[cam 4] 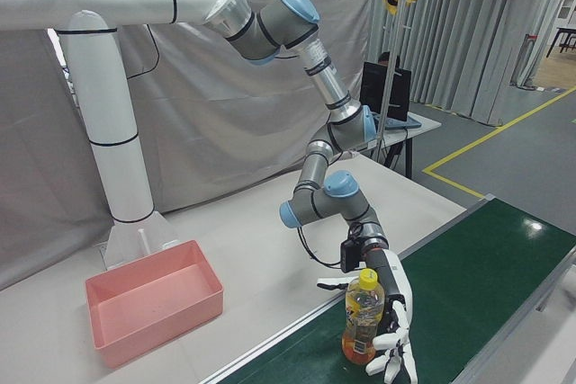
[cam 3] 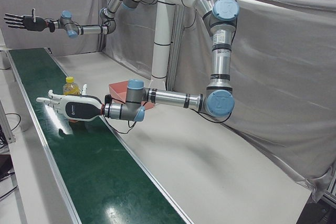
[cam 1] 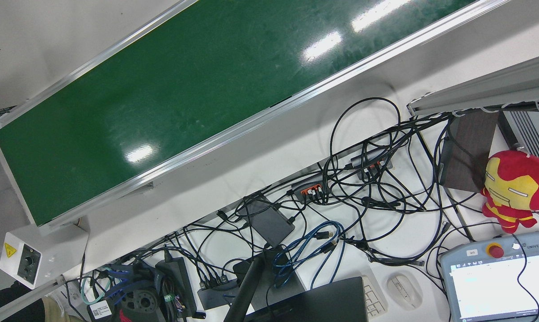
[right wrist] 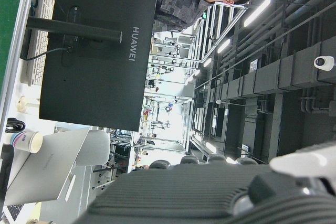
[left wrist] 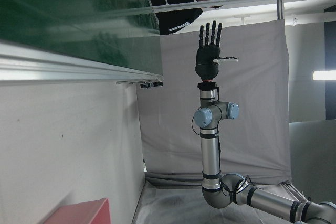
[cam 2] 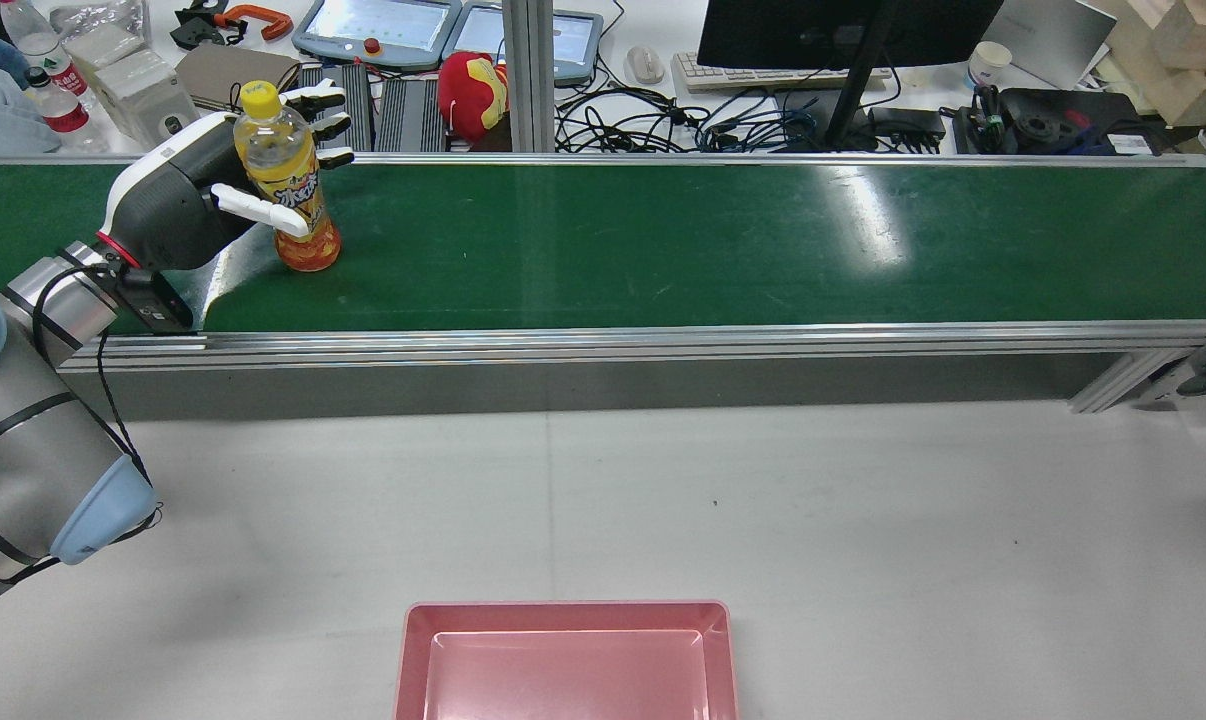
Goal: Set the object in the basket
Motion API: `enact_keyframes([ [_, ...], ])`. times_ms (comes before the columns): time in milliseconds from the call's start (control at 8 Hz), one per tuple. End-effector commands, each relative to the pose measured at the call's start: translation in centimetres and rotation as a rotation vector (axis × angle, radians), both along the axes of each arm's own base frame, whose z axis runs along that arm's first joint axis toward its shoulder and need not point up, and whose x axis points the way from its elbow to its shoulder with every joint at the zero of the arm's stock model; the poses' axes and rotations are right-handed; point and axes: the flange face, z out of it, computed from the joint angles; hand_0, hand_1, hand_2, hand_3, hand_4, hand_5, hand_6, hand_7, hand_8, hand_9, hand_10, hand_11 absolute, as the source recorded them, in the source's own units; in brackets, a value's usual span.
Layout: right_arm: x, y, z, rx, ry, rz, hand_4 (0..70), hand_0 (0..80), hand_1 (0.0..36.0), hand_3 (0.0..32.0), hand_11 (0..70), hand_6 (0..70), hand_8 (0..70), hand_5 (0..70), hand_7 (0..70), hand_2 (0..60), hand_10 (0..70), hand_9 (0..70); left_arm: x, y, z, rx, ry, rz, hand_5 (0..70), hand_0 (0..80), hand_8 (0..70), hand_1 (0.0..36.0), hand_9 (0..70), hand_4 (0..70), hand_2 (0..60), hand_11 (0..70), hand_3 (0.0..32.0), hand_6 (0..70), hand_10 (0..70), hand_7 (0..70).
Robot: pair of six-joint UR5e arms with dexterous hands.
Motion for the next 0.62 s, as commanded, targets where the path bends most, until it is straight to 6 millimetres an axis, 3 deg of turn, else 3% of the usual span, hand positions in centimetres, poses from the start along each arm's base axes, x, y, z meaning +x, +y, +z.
enact_keyframes([
  [0,0.0,0.0,0.0,0.000,0.000,0.000,0.0,0.0,0.0,0.0,0.0,0.0,0.0,0.0,0.0,0.0,0.0,0.0,-1.4,1.2,-1.9,-0.039,-0.014,-0.048,70.0,77.0,63.5,24.4,70.0,48.6,28.6,70.0,0.0,41.2,70.0,45.8],
  [125,0.0,0.0,-0.1,0.001,0.000,-0.001,0.0,0.0,0.0,0.0,0.0,0.0,0.0,0.0,0.0,0.0,0.0,0.0,-1.6,1.5,-2.5,-0.037,-0.014,-0.047,70.0,66.2,69.2,26.7,70.0,48.0,51.0,70.0,0.0,45.3,70.0,51.2],
  [250,0.1,0.0,0.0,0.000,0.000,0.002,0.0,0.0,0.0,0.0,0.0,0.0,0.0,0.0,0.0,0.0,0.0,0.0,-1.4,2.8,-3.9,-0.039,-0.018,-0.034,70.0,64.4,70.0,27.5,70.0,48.3,57.1,70.0,0.0,46.2,70.0,52.7],
  [500,0.0,0.0,0.0,0.001,0.000,0.000,0.0,0.0,0.0,0.0,0.0,0.0,0.0,0.0,0.0,0.0,0.0,0.0,0.5,6.0,-7.1,-0.003,0.012,0.025,70.0,64.6,69.2,29.3,70.0,45.4,60.0,70.0,0.0,44.6,70.0,51.8],
])
